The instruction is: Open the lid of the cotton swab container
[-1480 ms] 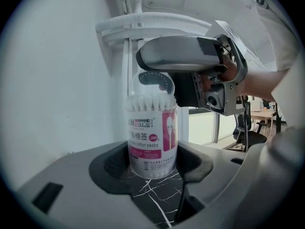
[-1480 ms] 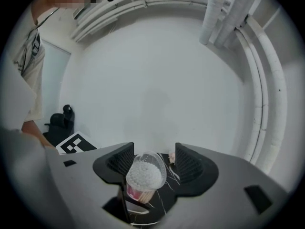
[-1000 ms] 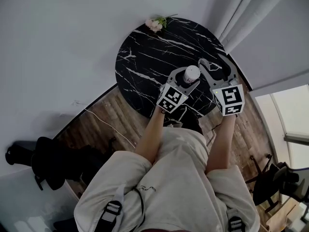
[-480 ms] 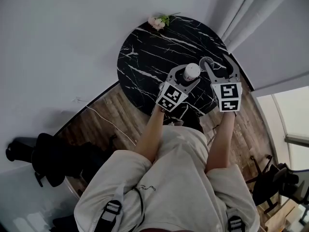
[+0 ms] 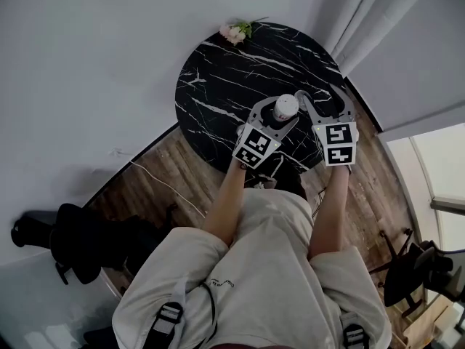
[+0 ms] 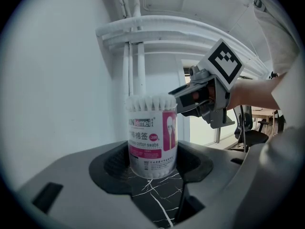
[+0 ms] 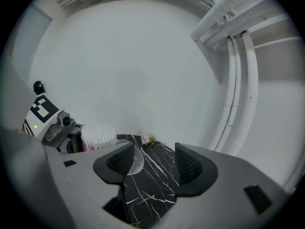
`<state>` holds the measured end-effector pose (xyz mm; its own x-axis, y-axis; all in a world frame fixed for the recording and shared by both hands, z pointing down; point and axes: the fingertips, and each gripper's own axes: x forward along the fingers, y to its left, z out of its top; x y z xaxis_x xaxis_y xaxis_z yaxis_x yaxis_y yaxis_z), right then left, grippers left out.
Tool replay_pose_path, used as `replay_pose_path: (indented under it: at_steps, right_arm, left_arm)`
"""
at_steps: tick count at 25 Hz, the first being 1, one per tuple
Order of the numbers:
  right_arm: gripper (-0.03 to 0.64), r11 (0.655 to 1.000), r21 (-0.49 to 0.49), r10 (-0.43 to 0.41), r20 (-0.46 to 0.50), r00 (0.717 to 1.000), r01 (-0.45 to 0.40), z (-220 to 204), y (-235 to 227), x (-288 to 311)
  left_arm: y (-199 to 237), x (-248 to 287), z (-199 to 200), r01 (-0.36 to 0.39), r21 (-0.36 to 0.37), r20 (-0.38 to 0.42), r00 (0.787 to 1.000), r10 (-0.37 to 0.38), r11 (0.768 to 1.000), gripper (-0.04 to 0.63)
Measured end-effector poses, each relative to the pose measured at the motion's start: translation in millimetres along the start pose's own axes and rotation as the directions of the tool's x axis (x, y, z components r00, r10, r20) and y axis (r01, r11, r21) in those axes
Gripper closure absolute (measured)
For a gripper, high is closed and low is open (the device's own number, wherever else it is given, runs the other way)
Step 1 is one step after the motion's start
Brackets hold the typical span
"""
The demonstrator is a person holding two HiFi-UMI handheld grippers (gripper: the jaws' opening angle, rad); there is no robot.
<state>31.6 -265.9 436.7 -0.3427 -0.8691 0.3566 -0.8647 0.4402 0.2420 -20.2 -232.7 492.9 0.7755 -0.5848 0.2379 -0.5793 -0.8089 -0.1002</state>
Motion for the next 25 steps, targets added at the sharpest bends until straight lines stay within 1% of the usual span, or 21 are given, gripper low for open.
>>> replay_pose_path:
  at_steps: [4, 7, 10, 15, 19, 25]
  right_arm:
    - [0.327, 0.999, 0.029, 0.022, 0.000, 1.000, -0.022, -1.7, 4.4, 1.7]
    - [0.327, 1.000, 0.028, 0.011, 0.002, 1.000, -0.011, -3.3, 1.6, 1.0]
    - [0.327, 0.999, 0.052, 0.011, 0.033, 0.999, -0.012, 3.0, 1.3, -1.5]
    - [0.327, 0.991, 0.105, 0.068, 0.097, 0.993, -0.078, 19.7, 7.9, -3.1]
    - [0.327, 0.979, 0.159, 0.104, 0.137, 0.985, -0.125, 25.2, 13.2, 0.8]
    - [0.327, 0.949, 0.277, 0.109, 0.173, 0.979, -0.154, 13.9, 6.3, 0.2]
  left_arm:
    - [-0.1, 0.7, -3.6, 0.001, 0.000, -0.007, 1.000, -0.001, 1.000, 0.328]
    - [-0.6, 1.9, -5.0, 0.001, 0.001, -0.009, 1.000, -0.001, 1.000, 0.328]
    - [1.8, 2.2, -11.3, -0.009, -0.011, -0.016, 1.000, 0.009, 1.000, 0.328]
    - [15.1, 3.0, -12.2, -0.057, -0.023, -0.033, 0.998, 0.056, 0.998, 0.328]
    - [33.7, -2.5, -11.0, -0.116, -0.037, -0.033, 0.993, 0.114, 0.993, 0.328]
    - [51.1, -9.6, -6.5, -0.194, -0.083, -0.008, 0.981, 0.194, 0.977, 0.328]
